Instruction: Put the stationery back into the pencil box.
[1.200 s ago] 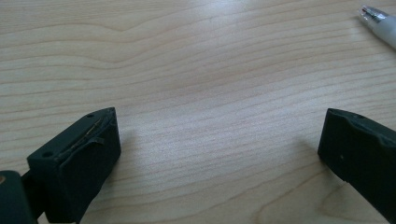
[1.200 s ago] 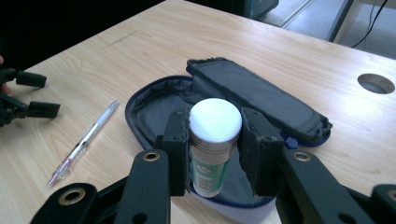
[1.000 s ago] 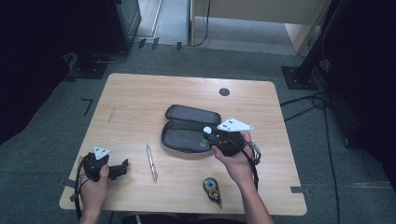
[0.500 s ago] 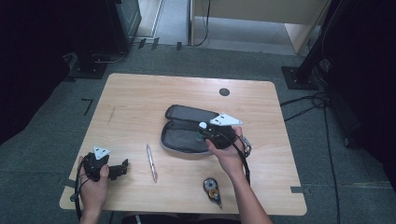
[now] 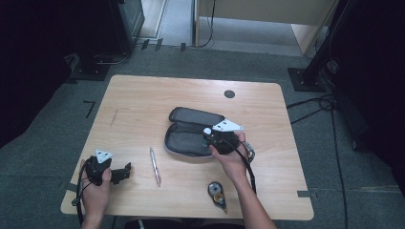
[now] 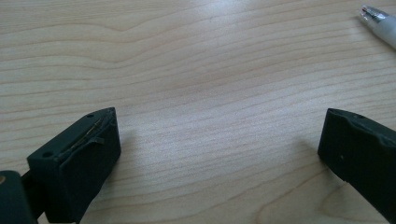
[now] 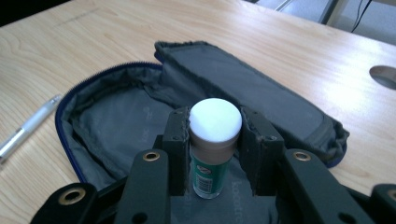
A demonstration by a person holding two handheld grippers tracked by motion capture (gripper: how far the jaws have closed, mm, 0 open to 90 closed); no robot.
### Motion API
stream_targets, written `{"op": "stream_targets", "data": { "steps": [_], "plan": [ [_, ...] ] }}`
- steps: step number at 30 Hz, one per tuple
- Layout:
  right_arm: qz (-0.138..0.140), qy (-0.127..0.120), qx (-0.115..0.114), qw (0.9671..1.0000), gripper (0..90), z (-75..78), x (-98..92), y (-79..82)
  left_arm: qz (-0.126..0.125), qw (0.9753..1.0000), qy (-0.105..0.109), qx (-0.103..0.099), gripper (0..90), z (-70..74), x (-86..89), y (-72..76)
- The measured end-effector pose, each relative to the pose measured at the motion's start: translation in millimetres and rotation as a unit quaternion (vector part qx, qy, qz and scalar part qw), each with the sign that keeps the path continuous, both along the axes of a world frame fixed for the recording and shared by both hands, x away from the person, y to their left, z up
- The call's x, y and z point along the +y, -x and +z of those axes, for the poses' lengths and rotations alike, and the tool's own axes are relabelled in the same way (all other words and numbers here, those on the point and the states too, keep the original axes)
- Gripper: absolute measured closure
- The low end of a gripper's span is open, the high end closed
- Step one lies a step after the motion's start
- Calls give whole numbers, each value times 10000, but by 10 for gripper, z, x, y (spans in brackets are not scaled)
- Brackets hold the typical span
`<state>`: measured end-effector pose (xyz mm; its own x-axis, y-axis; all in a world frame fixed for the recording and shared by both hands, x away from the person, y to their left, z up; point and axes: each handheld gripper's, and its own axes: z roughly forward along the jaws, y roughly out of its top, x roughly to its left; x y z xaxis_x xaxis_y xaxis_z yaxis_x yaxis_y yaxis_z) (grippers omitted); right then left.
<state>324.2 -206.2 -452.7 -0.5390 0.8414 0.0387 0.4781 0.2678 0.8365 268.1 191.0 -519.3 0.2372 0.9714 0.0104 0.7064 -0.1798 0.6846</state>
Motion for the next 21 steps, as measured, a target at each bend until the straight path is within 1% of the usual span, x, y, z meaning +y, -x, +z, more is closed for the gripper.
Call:
{"op": "stream_targets", "data": {
  "steps": [2,7,8,14,16,21],
  "plan": [
    [10,-61,-35,10000,659,-16,-26,21,0,10000,0,1,0,0,0,0],
    [45,-80,-23,10000,658,-19,-90,81,0,10000,-1,0,0,0,0,0],
    [51,-85,27,9999,658,-14,-116,103,-2,10000,-1,1,0,0,0,0],
    [108,-96,131,9998,658,-26,-229,211,-2,10000,-2,1,0,0,0,0],
    [121,-105,194,9997,659,-44,-277,260,-2,10000,-2,1,0,0,0,0],
    [158,-208,316,9992,659,-109,-346,315,-4,10000,-5,0,0,0,0,0]
  ]
}}
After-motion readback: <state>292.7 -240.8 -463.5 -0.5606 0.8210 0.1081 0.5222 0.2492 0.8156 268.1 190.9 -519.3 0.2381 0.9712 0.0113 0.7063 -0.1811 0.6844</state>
